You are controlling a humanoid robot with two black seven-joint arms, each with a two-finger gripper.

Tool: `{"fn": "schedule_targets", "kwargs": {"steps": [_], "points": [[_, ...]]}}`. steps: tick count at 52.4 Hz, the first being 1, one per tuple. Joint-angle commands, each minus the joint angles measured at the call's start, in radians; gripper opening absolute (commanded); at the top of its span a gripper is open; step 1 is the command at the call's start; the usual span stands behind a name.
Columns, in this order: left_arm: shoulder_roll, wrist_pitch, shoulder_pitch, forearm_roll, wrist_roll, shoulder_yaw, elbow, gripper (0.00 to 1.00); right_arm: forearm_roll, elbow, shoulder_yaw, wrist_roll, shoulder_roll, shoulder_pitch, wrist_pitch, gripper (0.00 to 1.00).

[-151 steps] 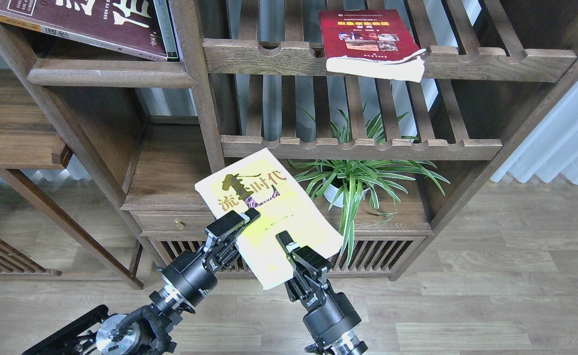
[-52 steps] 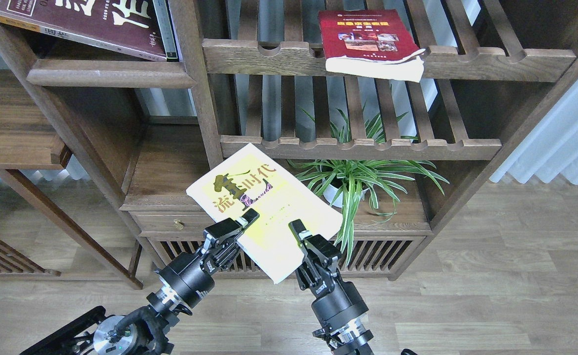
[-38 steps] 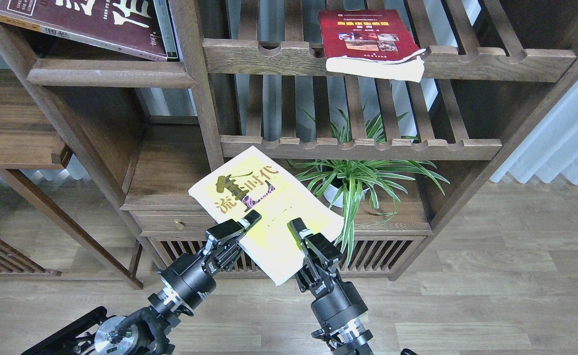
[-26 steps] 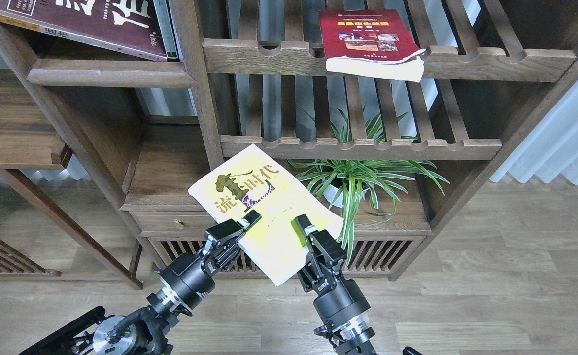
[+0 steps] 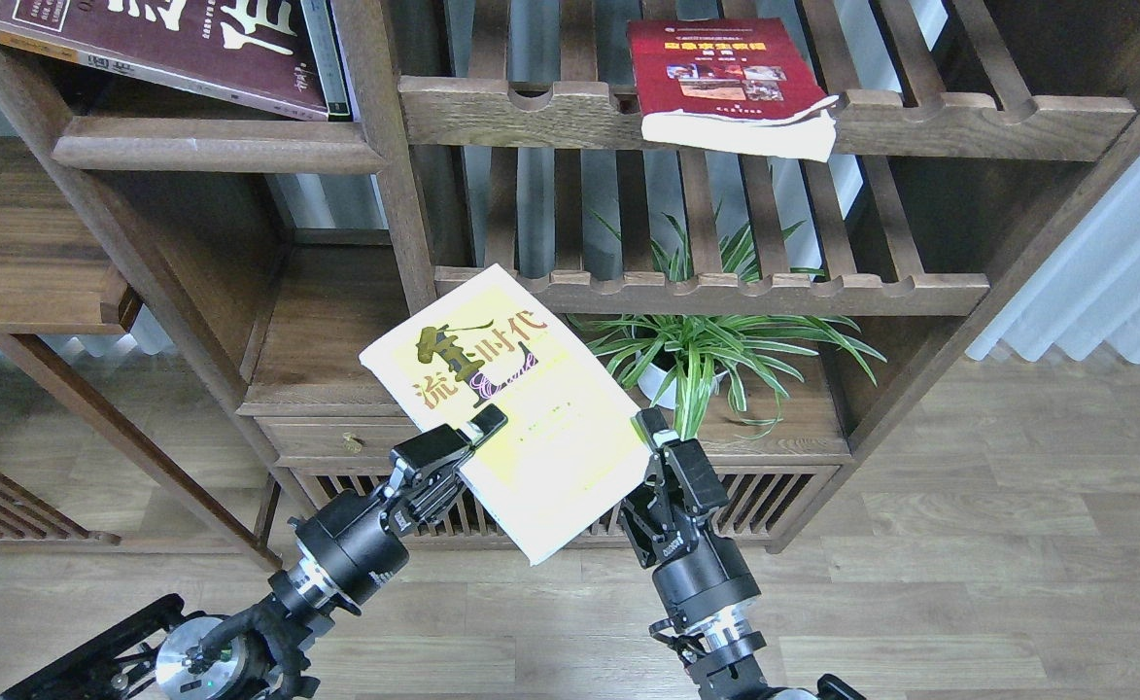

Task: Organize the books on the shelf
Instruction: 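Grasp the yellow-green book with the left gripper beside the right, then lift the yellow-green book with the left gripper toward the top shelf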

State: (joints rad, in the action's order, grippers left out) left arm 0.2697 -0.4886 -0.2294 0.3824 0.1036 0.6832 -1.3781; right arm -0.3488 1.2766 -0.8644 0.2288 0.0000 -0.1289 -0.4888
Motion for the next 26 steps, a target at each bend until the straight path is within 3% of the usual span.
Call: {"fn": "schedule_targets", "kwargs": {"steps": [1, 26], "points": [[0.029, 0.0, 0.001, -0.01, -0.001, 0.006, -0.001, 0.1, 0.001, -0.019, -0.001, 0.0, 0.0, 0.0, 0.0, 0.85], [0.12, 0.0, -0.014, -0.02, -0.001, 0.082, -0.004, 0.09, 0.007, -0.114, -0.038, -0.002, 0.0, 0.005, 0.0, 0.85]]}}
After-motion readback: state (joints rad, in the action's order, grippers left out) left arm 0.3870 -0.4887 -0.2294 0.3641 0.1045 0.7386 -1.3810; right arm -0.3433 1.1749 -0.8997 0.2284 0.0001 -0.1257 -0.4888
